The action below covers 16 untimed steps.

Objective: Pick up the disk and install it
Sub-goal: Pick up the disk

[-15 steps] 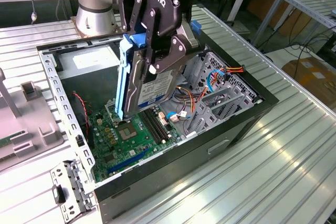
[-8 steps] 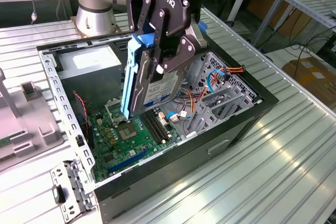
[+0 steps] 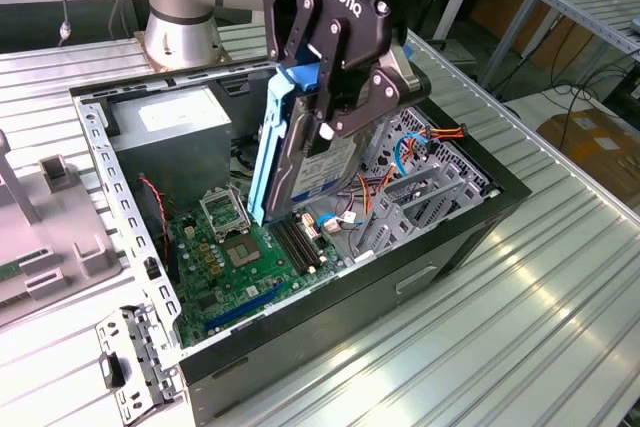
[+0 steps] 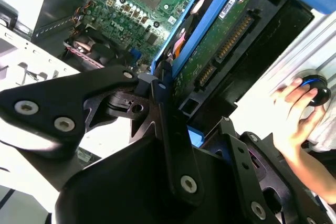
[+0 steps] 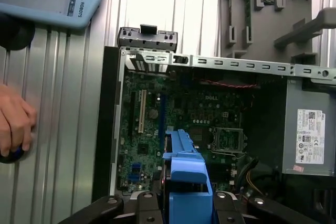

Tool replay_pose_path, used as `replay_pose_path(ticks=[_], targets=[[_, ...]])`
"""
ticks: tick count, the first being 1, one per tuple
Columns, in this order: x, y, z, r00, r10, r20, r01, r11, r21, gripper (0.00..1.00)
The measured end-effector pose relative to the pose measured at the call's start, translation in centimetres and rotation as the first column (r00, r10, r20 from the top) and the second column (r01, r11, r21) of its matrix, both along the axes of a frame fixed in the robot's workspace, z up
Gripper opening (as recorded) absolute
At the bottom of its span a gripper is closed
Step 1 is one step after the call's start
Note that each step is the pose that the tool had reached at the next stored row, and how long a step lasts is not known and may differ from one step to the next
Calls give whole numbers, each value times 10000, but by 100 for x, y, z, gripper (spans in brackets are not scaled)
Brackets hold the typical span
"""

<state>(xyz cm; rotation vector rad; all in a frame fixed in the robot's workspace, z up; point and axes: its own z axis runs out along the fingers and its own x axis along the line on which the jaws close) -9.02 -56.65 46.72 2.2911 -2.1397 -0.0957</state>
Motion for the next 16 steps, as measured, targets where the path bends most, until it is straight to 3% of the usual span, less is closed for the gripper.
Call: replay_pose_path(ticks=[10,16], targets=[[165,-57,0,10000,0,-10,0,10000,0,37],[305,-92,0,10000,0,-16,0,10000,0,37]])
